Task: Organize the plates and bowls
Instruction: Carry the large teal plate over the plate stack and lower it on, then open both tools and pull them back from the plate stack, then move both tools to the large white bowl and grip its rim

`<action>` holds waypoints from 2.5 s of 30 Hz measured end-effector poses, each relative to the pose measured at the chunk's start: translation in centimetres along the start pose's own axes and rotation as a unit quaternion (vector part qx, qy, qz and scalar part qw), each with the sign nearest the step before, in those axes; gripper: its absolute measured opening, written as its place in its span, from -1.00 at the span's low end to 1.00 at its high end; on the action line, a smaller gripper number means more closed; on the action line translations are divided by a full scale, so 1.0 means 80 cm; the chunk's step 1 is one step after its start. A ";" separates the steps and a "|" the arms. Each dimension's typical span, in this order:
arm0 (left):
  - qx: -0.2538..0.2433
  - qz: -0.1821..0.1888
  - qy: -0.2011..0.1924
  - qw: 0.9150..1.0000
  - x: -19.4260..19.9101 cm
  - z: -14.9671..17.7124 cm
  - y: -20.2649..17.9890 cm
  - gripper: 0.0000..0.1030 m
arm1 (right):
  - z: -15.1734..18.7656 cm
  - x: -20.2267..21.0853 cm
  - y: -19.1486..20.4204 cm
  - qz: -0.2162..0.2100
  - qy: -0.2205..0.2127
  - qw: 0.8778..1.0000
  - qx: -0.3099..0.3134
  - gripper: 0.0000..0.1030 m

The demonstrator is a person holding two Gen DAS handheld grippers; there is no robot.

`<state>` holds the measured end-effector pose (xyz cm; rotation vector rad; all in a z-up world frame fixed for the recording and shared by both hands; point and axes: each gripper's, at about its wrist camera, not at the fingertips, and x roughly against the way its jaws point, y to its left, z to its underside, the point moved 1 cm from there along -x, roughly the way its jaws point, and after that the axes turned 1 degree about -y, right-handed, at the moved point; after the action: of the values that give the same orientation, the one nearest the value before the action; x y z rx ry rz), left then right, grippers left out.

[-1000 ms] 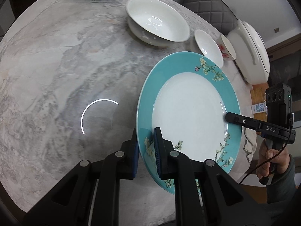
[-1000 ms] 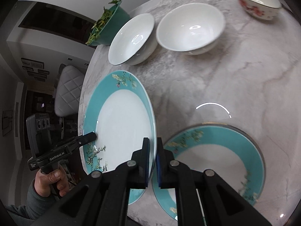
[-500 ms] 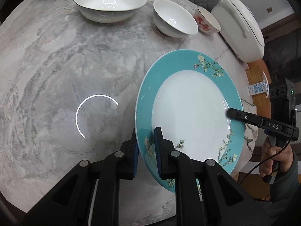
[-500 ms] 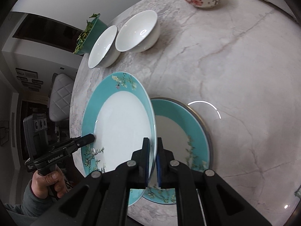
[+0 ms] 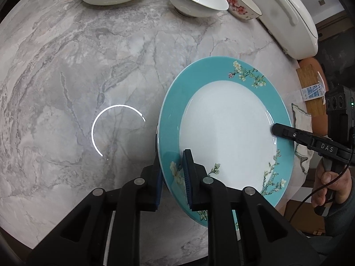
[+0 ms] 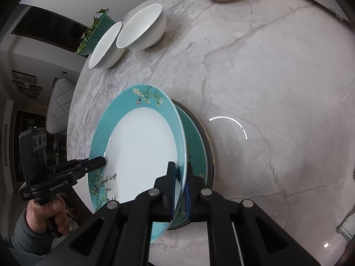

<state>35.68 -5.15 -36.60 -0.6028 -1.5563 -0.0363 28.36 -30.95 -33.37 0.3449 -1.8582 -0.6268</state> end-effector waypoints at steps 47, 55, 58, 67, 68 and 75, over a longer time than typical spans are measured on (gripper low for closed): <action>-0.074 -0.084 -0.007 0.994 -0.032 0.002 -0.039 0.45 | 0.019 -0.026 0.041 0.189 0.001 0.973 0.132 -0.33; -0.040 -0.077 -0.045 0.995 0.012 -0.002 -0.038 0.52 | 0.010 0.021 0.022 0.159 -0.032 0.981 0.106 0.24; -0.002 -0.070 -0.070 0.995 0.052 -0.014 -0.006 0.52 | -0.013 0.058 0.017 0.126 -0.060 0.986 0.094 0.25; 0.064 -0.084 -0.157 0.982 0.149 -0.172 0.138 0.53 | -0.201 0.103 0.129 -0.025 -0.105 0.982 0.155 0.25; 0.069 -0.085 -0.160 0.981 0.147 -0.192 0.148 0.53 | -0.222 0.093 0.142 -0.028 -0.095 0.983 0.153 0.29; 0.065 -0.047 -0.110 0.991 0.088 -0.296 0.198 0.53 | -0.354 -0.035 0.204 -0.004 -0.008 0.994 0.113 0.29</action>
<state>63.95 1.82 -33.00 -0.4407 -1.7856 0.0612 56.64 -23.41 -18.60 0.4978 -1.9482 -0.4252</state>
